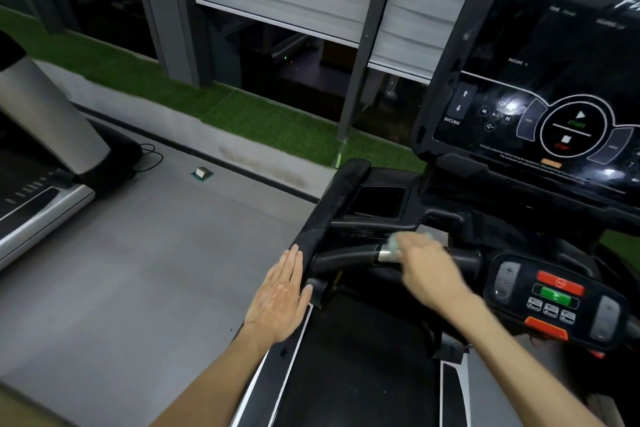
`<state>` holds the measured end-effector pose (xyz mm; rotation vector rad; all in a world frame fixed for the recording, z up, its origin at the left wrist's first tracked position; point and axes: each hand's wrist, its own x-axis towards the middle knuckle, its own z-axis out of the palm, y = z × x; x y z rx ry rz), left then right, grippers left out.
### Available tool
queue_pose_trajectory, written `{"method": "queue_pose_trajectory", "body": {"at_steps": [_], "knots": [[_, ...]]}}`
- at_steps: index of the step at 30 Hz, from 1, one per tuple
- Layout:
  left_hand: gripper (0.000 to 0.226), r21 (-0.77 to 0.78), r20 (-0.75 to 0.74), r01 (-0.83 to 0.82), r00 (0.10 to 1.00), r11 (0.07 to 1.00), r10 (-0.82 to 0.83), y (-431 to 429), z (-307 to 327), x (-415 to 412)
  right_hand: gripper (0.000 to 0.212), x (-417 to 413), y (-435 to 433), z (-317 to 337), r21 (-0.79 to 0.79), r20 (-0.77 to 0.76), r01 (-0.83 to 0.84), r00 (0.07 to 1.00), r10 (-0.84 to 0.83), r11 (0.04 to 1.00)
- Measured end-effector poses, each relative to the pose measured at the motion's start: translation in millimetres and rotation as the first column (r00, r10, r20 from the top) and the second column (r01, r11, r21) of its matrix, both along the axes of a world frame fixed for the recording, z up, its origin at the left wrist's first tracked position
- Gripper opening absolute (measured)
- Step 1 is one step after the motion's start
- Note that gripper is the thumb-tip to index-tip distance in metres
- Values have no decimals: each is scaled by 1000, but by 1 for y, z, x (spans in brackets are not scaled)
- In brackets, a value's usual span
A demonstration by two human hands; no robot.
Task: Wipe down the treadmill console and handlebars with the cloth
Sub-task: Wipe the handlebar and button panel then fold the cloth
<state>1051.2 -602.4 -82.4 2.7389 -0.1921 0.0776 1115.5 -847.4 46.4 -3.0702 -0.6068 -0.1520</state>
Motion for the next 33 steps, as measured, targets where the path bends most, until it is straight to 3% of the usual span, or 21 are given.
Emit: {"method": "queue_pose_trajectory", "body": {"at_steps": [3,7,10,14,17,20,22,25,29,33], "knots": [[69,21,24,-10,1000,1000,9,1,-4,1,28,1,61,-36,-92,27,-195,980,198,976],[68,37,10,-29,1000,999,28,2,-5,1,46,-9,115,-74,-312,-60,-281,959,276,908],[68,46,5,-28,1000,999,28,1,-5,1,58,-14,105,-91,-310,-49,-307,951,307,900],[69,48,10,-18,1000,999,17,2,-5,1,59,-12,83,-83,-320,-12,-395,910,413,861],[81,34,22,-6,1000,999,5,3,-3,0,61,-11,63,-74,-282,21,-420,896,443,863],[91,6,16,-2,1000,1000,2,3,-5,0,60,-13,27,-59,-209,115,-399,897,427,893],[93,-11,15,1,1000,1000,-1,3,-6,0,45,-16,0,-44,-181,254,-388,869,424,904],[90,-3,39,-17,999,1000,17,2,-9,0,50,-20,-41,-21,-151,376,-270,874,308,951],[86,5,51,-25,998,1000,25,3,-10,0,73,-26,-76,7,-182,284,9,958,43,983],[83,37,27,-27,999,999,26,3,-6,0,50,-21,-76,17,-127,211,53,977,-25,991]]}}
